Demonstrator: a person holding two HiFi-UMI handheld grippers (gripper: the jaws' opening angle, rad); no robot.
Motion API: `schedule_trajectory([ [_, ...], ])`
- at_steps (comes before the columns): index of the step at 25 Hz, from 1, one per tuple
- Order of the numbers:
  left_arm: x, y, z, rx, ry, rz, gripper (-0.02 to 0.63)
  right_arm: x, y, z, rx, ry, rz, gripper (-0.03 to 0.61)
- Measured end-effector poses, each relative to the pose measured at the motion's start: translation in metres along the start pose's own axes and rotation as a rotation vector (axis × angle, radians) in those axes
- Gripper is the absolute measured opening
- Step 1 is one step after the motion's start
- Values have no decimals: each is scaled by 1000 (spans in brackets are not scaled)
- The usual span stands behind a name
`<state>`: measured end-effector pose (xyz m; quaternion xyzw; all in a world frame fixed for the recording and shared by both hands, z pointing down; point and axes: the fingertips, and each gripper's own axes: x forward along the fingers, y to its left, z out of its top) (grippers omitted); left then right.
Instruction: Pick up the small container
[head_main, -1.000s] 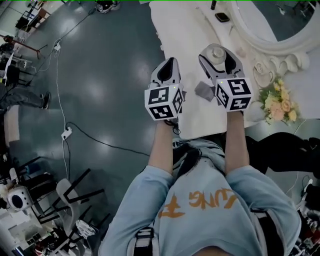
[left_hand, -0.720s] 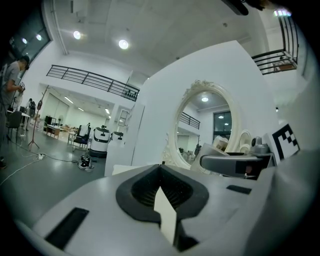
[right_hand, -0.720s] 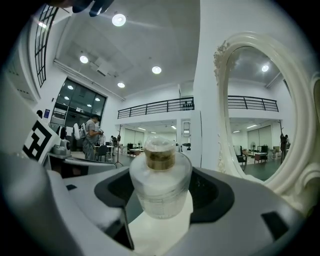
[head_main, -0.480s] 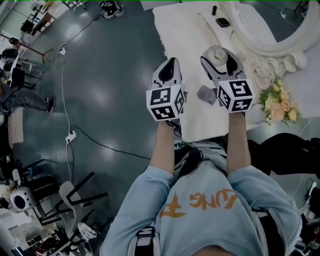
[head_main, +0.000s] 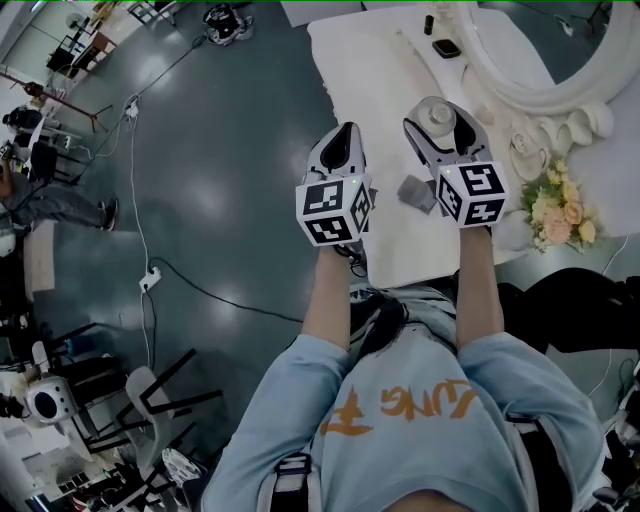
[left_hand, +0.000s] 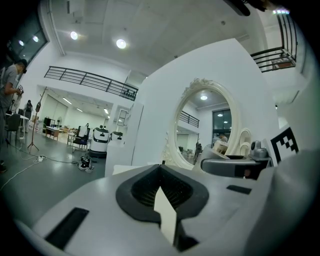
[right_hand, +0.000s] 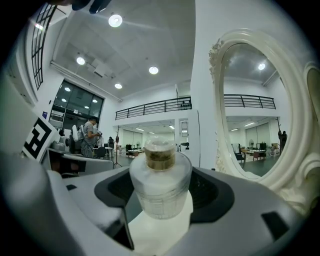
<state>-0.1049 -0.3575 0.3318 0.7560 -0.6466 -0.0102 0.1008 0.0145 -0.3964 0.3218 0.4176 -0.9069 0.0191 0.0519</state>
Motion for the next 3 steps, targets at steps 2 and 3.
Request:
schedule_trajectory([
  [2,0,-1,-1,1,3,-2,21,0,-1,0,0,1,1,330],
  [3,0,-2,-1,2,5,-3,21,-1,-1,-1,0,2,1,330],
])
